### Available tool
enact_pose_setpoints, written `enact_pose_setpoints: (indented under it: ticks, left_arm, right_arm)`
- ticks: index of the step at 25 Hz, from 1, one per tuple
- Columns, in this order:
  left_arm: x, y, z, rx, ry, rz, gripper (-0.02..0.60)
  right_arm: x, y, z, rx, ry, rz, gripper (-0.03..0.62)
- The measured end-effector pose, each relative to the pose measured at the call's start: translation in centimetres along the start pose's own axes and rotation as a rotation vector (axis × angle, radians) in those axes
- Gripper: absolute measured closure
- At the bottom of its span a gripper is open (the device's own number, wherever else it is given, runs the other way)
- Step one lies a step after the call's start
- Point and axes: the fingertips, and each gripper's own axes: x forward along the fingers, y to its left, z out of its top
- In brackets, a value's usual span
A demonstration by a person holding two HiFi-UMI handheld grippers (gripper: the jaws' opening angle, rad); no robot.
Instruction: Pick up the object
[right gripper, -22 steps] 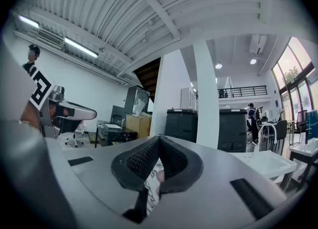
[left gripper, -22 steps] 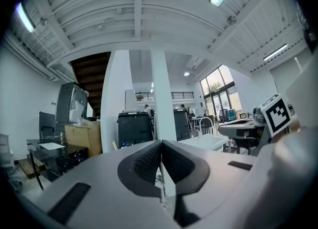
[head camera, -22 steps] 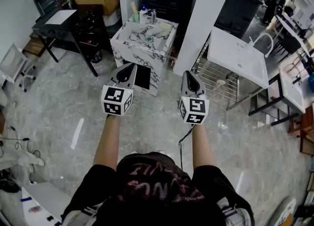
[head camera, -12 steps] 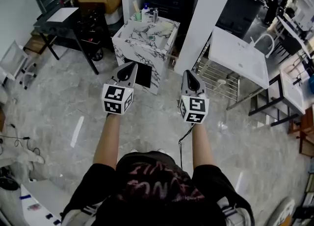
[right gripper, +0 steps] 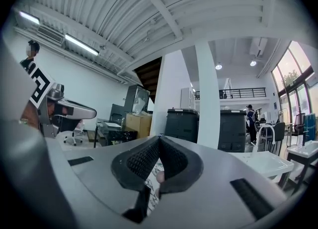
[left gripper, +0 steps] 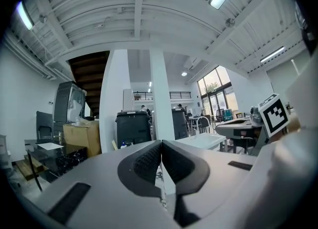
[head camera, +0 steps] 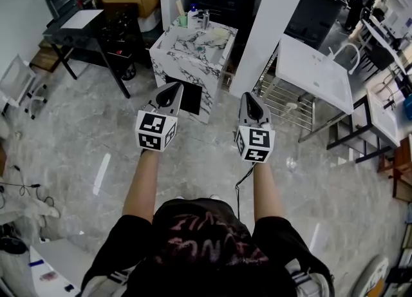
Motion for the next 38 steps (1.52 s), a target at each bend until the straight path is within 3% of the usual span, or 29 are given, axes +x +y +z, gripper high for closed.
enact_pose_setpoints:
  ticks: [9, 18, 28, 38]
  left_arm:
    - [-1.6, 1.4, -1.4, 0.012, 0.01, -0.04, 0.565]
    - [0.7, 2.4, -2.3, -0.002, 0.009, -0.057, 0.565]
    - [7.2, 4.9, -4.1, -0.005, 0.05, -0.057, 0.565]
    - [17.2, 7.6, -5.9, -0.007, 0.101, -0.043, 0.565]
  right_arm:
    - [-0.3, 2.9, -0.5, -0.013, -0.004, -0.029, 0.58]
    - [1.8, 2.4, -1.2, -0.009, -0.004, -0.038, 0.58]
    - [8.5, -0.1, -2.9, 0.0, 0.016, -0.024, 0.58]
    - [18.3, -5.3, -5.2, 0.025, 0.027, -0.004, 0.58]
